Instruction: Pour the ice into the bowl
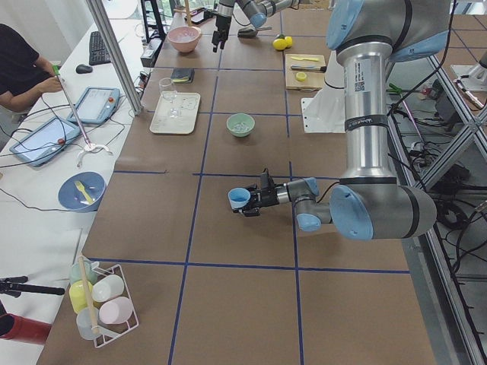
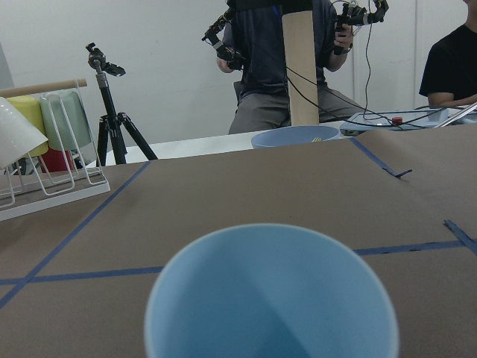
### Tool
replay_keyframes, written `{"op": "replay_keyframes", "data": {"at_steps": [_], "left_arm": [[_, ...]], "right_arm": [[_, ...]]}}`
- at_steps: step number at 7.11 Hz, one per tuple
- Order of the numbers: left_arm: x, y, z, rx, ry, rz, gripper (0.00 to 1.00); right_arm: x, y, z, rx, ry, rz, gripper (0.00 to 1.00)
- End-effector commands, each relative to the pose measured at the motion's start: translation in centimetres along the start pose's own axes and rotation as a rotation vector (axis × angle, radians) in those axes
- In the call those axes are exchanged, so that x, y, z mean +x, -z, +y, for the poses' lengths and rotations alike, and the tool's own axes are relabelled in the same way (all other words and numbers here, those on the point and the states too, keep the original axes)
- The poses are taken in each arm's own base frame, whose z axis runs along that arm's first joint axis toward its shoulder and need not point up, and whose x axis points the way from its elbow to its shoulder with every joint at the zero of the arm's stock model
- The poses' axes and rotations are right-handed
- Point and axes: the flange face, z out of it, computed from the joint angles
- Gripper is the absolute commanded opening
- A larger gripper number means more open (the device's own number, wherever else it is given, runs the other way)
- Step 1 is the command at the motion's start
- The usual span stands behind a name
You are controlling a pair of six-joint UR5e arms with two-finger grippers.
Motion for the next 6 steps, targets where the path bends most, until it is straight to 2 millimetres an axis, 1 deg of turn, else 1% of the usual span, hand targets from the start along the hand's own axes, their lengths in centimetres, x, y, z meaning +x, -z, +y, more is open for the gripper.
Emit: {"op": "replay_keyframes", "data": {"at_steps": [1, 3, 4, 6], "left_arm": [[-1.84, -0.01, 0.70, -0.025, 0.032, 0.022, 0.04], [-2.05, 0.02, 0.72, -0.039, 0.049, 0.033, 0.08], [-2.10, -0.03, 0.92, -0.045, 0.045, 0.033, 0.14], [-2.24, -0.04, 0.99, -0.049, 0.042, 0.032, 0.17]], "right_arm": [[0.02, -0.05, 0.02, -0.001, 0.000, 0.001, 1.00], [-0.17, -0.13, 0.27, -0.004, 0.004, -0.001, 1.00], [-0.08, -0.16, 0.27, -0.004, 0.003, 0.000, 1.00], [-0.12, -0.10, 0.30, -0.004, 0.004, -0.001, 1.00]]}}
